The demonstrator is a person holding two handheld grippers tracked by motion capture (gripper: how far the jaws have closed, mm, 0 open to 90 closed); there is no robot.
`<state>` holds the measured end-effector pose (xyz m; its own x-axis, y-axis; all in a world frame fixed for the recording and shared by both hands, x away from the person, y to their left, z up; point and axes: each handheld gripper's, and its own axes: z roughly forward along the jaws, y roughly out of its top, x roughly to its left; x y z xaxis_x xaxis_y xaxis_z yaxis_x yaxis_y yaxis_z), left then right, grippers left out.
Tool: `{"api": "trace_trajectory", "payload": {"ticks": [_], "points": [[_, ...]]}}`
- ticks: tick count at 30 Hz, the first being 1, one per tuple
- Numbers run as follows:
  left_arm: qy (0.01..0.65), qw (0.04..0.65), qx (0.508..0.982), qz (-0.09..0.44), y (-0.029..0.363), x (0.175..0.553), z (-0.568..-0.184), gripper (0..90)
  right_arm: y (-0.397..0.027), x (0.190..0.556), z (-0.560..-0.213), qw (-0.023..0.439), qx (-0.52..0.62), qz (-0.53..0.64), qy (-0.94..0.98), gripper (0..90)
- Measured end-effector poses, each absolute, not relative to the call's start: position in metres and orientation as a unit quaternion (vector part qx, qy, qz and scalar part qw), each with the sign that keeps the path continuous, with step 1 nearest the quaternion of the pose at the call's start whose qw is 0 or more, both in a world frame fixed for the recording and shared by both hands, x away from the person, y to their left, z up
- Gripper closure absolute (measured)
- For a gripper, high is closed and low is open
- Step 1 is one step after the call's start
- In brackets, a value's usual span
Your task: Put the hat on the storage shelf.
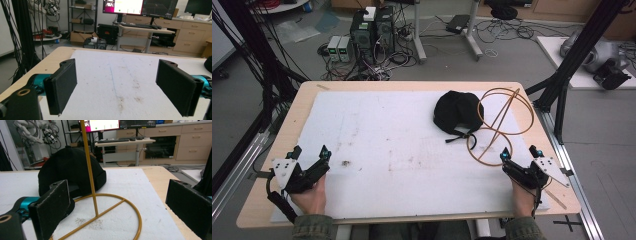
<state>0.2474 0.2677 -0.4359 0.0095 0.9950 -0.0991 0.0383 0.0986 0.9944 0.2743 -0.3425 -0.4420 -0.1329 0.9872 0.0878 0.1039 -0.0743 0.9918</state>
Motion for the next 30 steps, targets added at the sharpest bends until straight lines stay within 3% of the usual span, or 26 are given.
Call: {"api": "trace_trajectory", "payload": {"ticks": [23,30], "points": [[0.485,0.530,0.535,0.445,0.254,0.259,-0.415,16.1,-0.342,0.276,-0.444,0.413,0.506,0.527,0.544,4.5],[0.463,0.549,0.567,0.403,0.236,0.283,-0.393,16.4,-0.343,0.276,-0.444,0.413,0.507,0.530,0.540,4.5]]}}
